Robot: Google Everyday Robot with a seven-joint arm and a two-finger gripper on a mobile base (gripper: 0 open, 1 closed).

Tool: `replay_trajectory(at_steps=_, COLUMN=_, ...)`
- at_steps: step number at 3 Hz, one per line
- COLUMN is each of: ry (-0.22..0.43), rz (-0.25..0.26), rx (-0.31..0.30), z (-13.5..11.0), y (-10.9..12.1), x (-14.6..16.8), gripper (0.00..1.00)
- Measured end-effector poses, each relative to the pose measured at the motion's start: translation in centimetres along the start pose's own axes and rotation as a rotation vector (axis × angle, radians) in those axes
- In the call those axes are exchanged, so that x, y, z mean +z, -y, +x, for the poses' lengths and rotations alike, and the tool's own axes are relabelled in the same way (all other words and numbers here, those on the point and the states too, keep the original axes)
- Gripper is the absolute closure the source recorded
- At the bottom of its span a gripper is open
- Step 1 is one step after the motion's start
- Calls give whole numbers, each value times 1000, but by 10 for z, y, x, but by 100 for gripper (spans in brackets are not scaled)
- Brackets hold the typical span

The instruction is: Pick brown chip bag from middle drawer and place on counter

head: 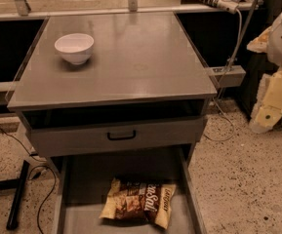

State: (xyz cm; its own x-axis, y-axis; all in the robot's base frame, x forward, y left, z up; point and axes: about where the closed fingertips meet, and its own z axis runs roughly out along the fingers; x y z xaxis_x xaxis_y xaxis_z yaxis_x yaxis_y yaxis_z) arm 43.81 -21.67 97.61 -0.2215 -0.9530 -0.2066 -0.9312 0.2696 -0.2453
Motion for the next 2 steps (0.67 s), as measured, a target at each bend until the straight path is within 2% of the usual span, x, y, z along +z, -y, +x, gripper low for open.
replay_trajectory(at_steps=1, ry=0, rz=0, rx=0, z=0, y=0, x=0, gripper=0)
replay_trajectory(at_steps=2, ry=21, rz=-28, rx=-9, z=-3, y=-14, x=19, gripper=0)
